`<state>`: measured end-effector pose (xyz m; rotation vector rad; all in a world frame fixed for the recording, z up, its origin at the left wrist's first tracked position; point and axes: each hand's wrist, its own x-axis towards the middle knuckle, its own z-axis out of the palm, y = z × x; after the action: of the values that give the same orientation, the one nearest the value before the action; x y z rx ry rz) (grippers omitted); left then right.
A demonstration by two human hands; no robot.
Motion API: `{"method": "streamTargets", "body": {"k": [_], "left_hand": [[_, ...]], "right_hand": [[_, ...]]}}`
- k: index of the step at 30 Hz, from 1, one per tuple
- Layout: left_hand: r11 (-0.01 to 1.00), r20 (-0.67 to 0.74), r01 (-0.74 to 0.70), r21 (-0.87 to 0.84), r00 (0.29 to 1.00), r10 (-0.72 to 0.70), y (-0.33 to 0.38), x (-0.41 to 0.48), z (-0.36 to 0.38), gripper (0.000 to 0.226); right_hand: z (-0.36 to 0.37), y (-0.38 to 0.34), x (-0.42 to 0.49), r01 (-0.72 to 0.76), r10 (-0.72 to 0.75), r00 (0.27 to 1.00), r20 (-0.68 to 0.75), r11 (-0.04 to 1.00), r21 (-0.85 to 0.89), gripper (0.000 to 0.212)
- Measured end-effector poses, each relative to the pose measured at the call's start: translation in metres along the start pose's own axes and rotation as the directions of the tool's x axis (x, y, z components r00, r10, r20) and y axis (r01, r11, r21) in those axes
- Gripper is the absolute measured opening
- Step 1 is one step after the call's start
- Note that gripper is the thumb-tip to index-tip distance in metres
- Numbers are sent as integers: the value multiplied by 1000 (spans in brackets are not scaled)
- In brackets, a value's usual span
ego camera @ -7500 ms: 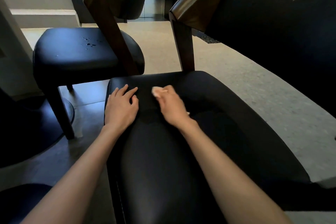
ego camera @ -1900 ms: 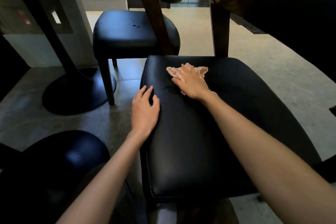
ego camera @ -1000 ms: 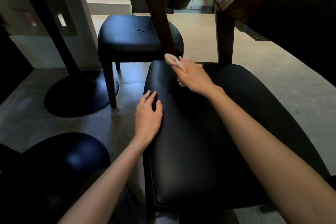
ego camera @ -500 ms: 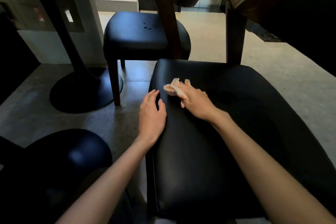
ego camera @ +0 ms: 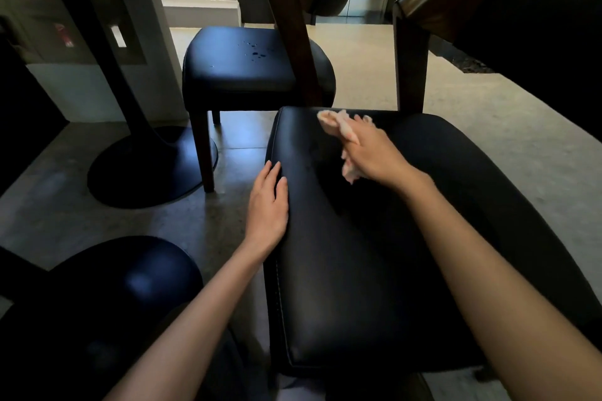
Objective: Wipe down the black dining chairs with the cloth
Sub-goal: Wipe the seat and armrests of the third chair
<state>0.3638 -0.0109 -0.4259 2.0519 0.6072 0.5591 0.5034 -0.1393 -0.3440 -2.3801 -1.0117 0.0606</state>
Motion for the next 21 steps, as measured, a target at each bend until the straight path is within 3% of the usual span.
{"method": "streamTargets", "body": {"k": [3, 5, 7, 9, 13, 18, 21], "left_hand": [[1000, -39, 0, 9, 999, 0, -1, 1, 1, 45], [1000, -67, 2, 16, 998, 0, -2, 1, 2, 45], [1000, -92, 0, 18, 996, 1, -1, 0, 3, 44], [1000, -120, 1, 13, 993, 0, -1, 2, 4, 42], [1000, -151, 3, -4, 989, -3, -2, 5, 5, 40], [997, -152, 2, -78, 988, -14, -2, 1, 2, 45], [994, -134, -3, -110, 991, -12, -4, 0, 1, 46]], "right_hand": [[36, 13, 59, 2, 16, 995, 94, 982, -189, 63], [56, 15, 75, -2, 34, 995, 94, 947, -321, 59], [61, 10, 74, 50, -36, 998, 41, 920, -389, 49], [56, 6, 62, 103, -95, 995, 43, 945, -310, 45], [50, 2, 18, 171, -173, 979, 104, 985, 31, 41], [47, -5, -54, 180, -221, 960, 173, 958, 224, 40], [31, -11, -80, 198, -233, 953, 196, 963, 182, 34]]}}
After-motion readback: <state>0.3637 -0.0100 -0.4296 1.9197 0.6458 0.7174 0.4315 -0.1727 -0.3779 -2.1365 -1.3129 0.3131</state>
